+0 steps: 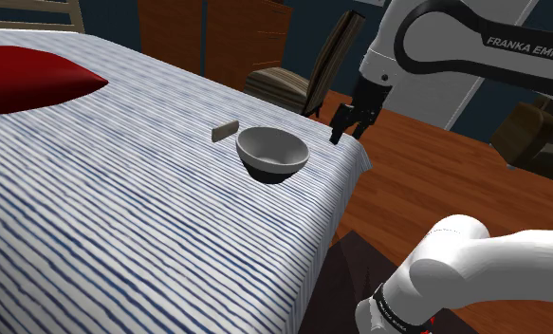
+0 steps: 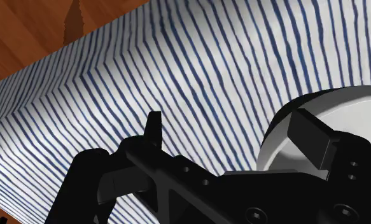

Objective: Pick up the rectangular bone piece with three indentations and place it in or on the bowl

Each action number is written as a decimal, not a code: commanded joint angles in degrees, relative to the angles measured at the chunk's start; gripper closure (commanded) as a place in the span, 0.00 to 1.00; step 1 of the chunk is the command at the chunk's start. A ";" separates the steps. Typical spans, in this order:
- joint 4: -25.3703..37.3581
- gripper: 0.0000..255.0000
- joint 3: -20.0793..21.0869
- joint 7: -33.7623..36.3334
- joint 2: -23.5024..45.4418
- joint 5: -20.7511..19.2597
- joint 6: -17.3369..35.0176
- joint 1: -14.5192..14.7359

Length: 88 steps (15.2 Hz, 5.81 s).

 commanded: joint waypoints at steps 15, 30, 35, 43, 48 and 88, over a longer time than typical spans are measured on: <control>16.80 0.00 19.75 43.89 27.49 3.62 8.37 -6.64; 58.04 0.00 23.46 86.38 68.44 -11.15 1.17 -4.38; 55.58 0.00 23.07 86.98 68.92 -11.29 4.04 -4.54; 52.91 0.00 22.95 87.16 68.98 -11.41 6.75 -4.85; 52.84 1.00 22.95 87.14 68.92 -11.39 6.77 -4.88; 56.38 1.00 22.66 85.14 70.63 -7.72 8.14 -7.43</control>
